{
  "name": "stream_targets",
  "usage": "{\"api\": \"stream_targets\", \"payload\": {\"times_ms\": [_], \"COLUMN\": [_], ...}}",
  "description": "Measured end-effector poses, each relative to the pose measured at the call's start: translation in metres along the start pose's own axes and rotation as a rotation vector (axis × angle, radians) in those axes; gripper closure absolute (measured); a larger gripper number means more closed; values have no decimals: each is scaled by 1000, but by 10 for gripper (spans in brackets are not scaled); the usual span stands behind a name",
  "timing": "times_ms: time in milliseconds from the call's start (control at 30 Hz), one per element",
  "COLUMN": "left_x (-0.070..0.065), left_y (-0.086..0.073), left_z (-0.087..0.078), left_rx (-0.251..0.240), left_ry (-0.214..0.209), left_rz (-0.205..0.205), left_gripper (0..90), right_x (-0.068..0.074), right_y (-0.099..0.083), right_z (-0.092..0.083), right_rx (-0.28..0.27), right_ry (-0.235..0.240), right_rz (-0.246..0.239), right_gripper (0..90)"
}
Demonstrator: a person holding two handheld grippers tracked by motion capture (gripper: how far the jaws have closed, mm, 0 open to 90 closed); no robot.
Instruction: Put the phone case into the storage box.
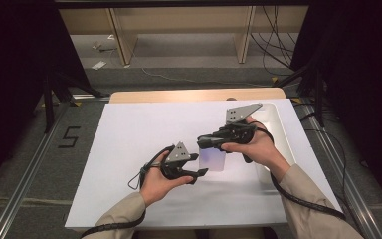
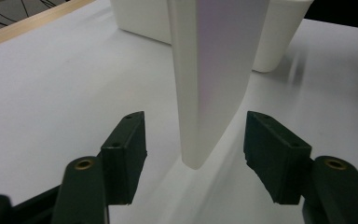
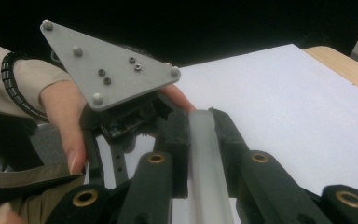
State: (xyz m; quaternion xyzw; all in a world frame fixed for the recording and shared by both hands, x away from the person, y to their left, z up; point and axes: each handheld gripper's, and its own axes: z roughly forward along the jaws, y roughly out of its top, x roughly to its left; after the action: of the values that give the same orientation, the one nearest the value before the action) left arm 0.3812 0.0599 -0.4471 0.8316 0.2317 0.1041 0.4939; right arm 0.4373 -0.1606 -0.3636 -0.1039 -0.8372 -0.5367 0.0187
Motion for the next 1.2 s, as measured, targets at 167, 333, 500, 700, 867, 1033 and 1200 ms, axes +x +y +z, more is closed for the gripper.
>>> {"api": "stream_targets", "payload": {"times_ms": [167, 333, 500, 700, 867, 1033, 1200], "left_x": [0, 0, 0, 0, 3, 3, 3], "left_y": [-1, 0, 2, 2, 4, 5, 5], "left_z": [1, 0, -3, -4, -7, -9, -9], "left_rx": [0, -15, -32, -34, -30, -28, -24], "left_ry": [-12, -9, -22, -46, -62, -68, -92], "left_rz": [8, 29, 47, 43, 31, 31, 28], "left_gripper": [453, 531, 616, 678, 725, 752, 767], "right_x": [0, 1, 1, 2, 3, 3, 3], "right_y": [-1, -1, -1, -2, -1, 0, -1], "right_z": [2, 3, 3, 4, 4, 3, 2], "right_rx": [1, 2, -7, -3, -13, -22, -14], "right_ry": [9, 16, 28, 34, 53, 70, 85], "right_rz": [1, 5, 5, -2, -3, -8, -14], "right_gripper": [798, 798, 798, 798, 797, 791, 789]}}
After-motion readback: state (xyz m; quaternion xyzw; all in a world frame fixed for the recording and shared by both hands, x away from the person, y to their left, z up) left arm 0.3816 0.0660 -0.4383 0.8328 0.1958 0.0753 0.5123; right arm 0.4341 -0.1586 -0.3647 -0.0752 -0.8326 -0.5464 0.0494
